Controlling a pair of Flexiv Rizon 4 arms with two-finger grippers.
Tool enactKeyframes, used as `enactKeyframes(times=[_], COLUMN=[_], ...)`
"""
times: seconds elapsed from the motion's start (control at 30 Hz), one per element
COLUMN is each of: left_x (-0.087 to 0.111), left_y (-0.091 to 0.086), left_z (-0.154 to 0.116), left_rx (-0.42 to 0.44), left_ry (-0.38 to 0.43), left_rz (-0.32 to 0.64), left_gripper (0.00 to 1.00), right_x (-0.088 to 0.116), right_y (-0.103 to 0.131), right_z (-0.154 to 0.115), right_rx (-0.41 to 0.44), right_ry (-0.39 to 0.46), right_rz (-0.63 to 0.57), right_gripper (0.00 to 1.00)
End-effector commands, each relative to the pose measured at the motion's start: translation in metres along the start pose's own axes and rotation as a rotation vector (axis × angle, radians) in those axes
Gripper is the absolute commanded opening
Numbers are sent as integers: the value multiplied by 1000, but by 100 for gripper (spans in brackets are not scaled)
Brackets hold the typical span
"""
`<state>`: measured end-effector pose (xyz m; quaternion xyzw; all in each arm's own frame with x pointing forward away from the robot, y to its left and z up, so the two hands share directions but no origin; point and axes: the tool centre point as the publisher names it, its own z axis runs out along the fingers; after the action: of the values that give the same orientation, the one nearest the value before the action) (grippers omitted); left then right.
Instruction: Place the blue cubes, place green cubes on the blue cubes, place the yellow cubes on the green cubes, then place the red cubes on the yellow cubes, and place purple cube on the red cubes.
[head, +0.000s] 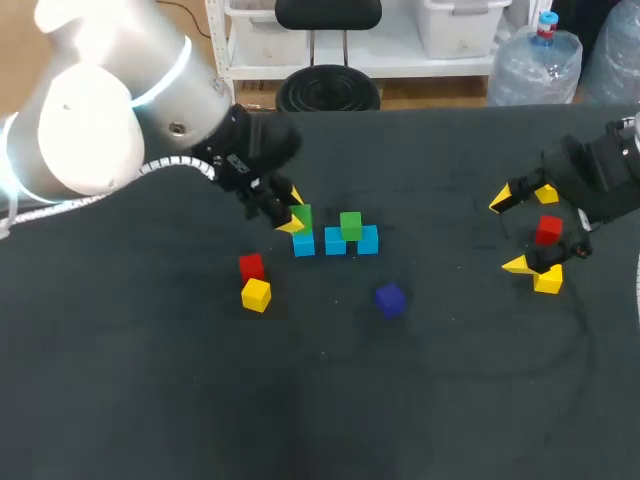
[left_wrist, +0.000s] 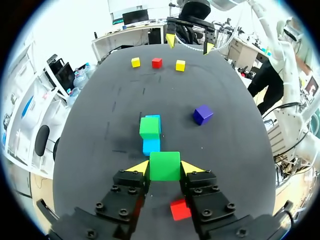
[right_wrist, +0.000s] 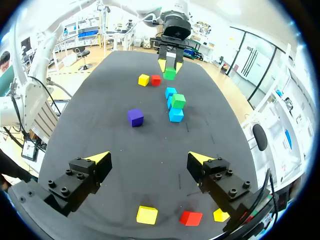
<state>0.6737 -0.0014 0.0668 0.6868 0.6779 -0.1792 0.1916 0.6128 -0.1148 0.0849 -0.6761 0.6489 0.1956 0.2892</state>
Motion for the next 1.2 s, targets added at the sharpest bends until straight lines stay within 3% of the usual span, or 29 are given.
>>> enactKeyframes(times=[0.03, 0.6, 1.2], left_x=[-6, -12, -7], left_y=[6, 23, 26], left_z=[7, 23, 37], left_rx=[10, 22, 52], left_ry=[5, -23, -18], left_rz=[6, 22, 16], left_gripper=[0, 0, 0], right_x=[0, 0, 0], right_y=[0, 0, 0], right_z=[1, 1, 1], right_rx=[1, 1, 1], right_ry=[-2, -2, -2], right_rz=[-1, -1, -1], right_gripper=[100, 100, 100])
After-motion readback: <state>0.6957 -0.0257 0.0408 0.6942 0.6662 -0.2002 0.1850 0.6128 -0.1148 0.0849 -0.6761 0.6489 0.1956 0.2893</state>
